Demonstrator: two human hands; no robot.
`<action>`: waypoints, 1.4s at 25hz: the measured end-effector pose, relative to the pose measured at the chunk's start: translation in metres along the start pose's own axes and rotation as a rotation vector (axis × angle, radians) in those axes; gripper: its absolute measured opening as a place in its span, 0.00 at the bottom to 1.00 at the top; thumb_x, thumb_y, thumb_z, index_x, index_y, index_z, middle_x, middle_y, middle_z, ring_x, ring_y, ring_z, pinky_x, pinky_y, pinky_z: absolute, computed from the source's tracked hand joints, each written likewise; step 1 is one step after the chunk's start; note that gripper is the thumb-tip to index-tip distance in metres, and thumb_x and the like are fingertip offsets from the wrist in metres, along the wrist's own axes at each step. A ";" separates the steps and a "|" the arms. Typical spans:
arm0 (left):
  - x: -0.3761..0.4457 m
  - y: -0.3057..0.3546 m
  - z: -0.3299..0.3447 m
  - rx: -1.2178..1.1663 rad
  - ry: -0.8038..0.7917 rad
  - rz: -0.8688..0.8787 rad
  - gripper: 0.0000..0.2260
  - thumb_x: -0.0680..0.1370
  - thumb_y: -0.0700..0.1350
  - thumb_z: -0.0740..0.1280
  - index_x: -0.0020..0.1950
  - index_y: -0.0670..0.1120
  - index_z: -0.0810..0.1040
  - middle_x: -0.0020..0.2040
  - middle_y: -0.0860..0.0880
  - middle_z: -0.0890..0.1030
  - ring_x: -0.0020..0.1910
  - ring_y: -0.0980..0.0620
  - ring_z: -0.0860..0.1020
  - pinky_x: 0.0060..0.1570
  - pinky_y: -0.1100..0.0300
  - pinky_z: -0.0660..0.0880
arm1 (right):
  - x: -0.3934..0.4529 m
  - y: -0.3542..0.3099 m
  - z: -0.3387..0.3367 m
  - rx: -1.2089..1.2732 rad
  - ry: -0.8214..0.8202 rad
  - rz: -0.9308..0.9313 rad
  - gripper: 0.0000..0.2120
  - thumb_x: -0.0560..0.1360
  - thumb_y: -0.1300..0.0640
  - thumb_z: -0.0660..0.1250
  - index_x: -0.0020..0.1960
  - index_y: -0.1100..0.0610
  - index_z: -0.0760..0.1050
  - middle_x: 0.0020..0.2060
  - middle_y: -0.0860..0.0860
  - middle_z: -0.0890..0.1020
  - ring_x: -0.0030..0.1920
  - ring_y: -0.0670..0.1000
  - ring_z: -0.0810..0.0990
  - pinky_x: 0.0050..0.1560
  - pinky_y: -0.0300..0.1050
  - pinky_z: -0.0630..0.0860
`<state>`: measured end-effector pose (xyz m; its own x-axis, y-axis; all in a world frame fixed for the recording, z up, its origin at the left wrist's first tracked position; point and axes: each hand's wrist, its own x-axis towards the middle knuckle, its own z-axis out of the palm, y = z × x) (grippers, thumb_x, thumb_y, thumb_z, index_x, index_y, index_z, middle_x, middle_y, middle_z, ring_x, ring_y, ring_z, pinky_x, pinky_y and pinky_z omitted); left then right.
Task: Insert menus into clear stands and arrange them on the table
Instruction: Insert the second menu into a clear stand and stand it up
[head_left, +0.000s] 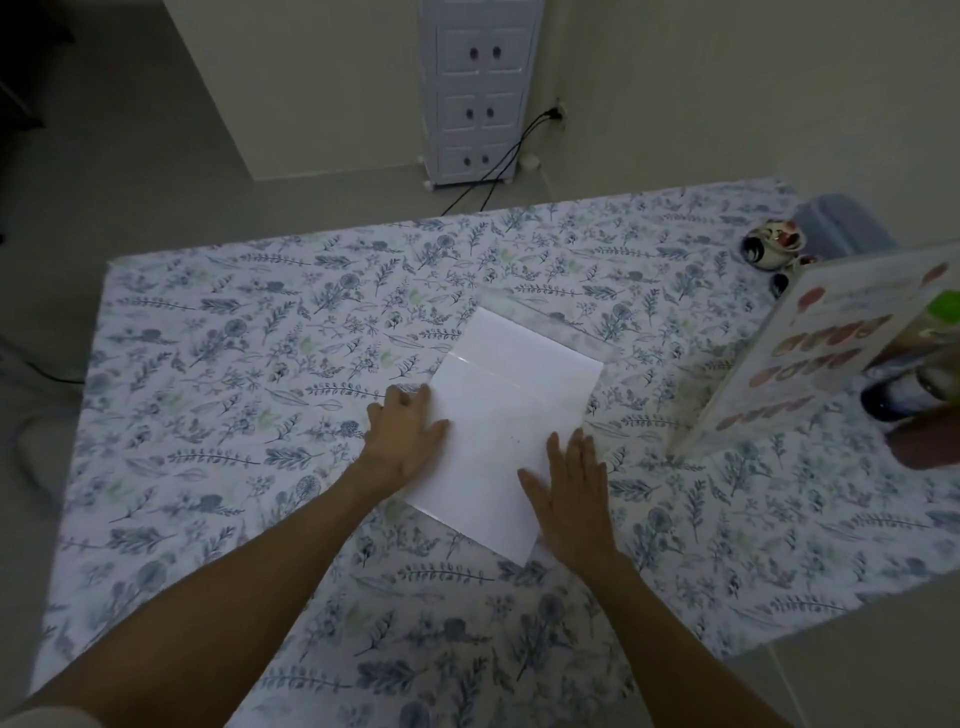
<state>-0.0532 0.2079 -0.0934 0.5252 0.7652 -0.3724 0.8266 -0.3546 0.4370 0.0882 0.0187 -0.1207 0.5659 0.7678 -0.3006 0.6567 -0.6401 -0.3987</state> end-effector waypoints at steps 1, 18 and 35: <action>-0.005 -0.003 -0.001 -0.031 -0.003 -0.006 0.26 0.79 0.54 0.60 0.75 0.47 0.61 0.70 0.39 0.63 0.67 0.38 0.64 0.65 0.45 0.67 | 0.005 0.004 -0.004 0.011 -0.035 -0.031 0.33 0.80 0.39 0.48 0.79 0.52 0.43 0.79 0.55 0.40 0.78 0.53 0.36 0.75 0.50 0.34; -0.068 0.006 -0.086 -1.091 -0.036 -0.168 0.15 0.79 0.38 0.60 0.63 0.40 0.79 0.56 0.49 0.81 0.55 0.48 0.78 0.56 0.53 0.74 | 0.018 -0.011 -0.118 0.614 0.291 -0.307 0.15 0.73 0.74 0.65 0.55 0.62 0.82 0.60 0.59 0.80 0.62 0.49 0.73 0.62 0.38 0.71; -0.112 0.014 -0.062 -1.256 0.458 0.074 0.05 0.74 0.34 0.70 0.48 0.40 0.80 0.42 0.46 0.84 0.42 0.53 0.83 0.41 0.63 0.81 | 0.029 -0.040 -0.152 0.786 -0.058 -0.121 0.13 0.76 0.61 0.67 0.33 0.58 0.75 0.45 0.62 0.85 0.49 0.60 0.84 0.51 0.62 0.81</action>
<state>-0.1126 0.1507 0.0051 0.2415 0.9633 -0.1171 -0.0750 0.1388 0.9875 0.1544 0.0624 0.0184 0.4721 0.8448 -0.2517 0.1555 -0.3609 -0.9196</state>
